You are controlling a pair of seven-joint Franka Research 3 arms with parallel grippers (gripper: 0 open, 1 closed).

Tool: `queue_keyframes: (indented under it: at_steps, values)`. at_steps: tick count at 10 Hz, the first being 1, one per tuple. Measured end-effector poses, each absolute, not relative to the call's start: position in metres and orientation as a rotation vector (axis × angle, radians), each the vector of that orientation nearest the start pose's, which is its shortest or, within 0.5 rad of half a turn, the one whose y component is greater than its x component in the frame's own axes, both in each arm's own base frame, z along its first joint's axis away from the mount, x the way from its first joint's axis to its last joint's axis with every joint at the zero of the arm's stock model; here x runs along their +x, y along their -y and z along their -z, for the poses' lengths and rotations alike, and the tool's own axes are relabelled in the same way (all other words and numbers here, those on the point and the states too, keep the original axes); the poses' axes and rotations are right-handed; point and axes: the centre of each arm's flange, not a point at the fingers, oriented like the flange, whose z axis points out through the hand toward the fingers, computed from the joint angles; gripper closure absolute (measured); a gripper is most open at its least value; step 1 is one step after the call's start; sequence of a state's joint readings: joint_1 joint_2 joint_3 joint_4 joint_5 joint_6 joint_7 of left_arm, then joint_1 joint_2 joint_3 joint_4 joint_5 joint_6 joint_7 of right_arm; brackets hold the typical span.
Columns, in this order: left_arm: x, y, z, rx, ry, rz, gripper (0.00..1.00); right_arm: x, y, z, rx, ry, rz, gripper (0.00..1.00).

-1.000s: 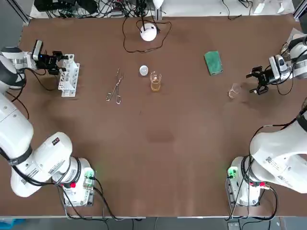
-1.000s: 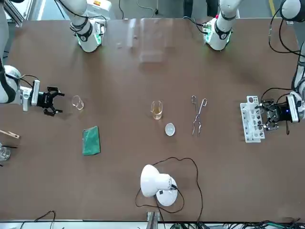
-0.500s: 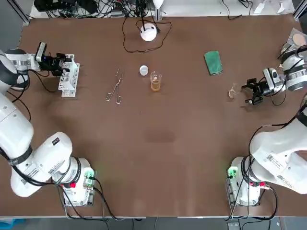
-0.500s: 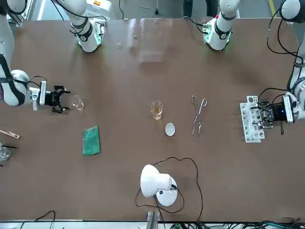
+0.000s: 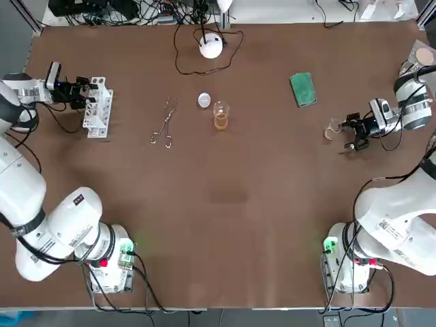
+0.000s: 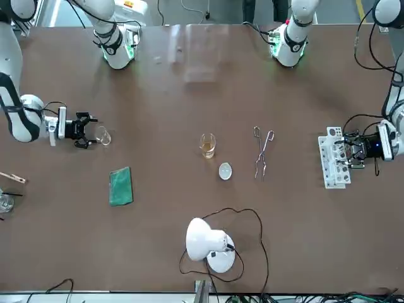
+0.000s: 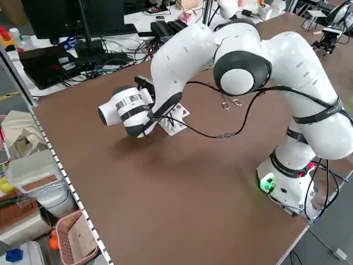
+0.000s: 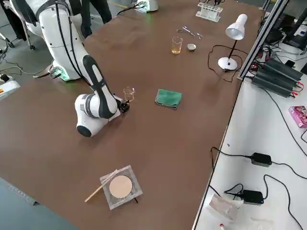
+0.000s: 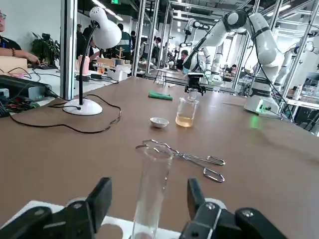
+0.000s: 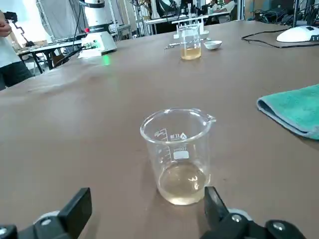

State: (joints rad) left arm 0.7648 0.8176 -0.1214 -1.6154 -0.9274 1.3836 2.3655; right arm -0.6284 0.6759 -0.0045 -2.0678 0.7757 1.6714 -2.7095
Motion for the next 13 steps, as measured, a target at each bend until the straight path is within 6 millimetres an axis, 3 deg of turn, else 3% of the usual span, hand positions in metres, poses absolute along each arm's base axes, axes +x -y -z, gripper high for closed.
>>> queue_keyframes:
  at_steps: [1, 5, 8, 9, 13]
  values:
    - [0.527, -0.285, -0.165, 1.465, 1.169, -1.065, 0.42, 0.413, 0.217, -0.088, -1.492, 1.413, 0.878, 0.00]
    - [0.528, -0.283, -0.165, 1.462, 1.171, -1.066, 0.65, 0.418, 0.209, -0.087, -1.508, 1.377, 0.923, 0.00]
    - [0.528, -0.283, -0.165, 1.462, 1.171, -1.066, 0.70, 0.426, 0.194, -0.086, -1.498, 1.374, 0.928, 0.00]
    - [0.530, -0.284, -0.168, 1.456, 1.173, -1.090, 0.78, 0.427, 0.191, -0.086, -1.496, 1.375, 0.928, 0.00]
    - [0.531, -0.284, -0.168, 1.457, 1.174, -1.090, 0.78, 0.429, 0.180, -0.081, -1.480, 1.374, 0.926, 0.00]
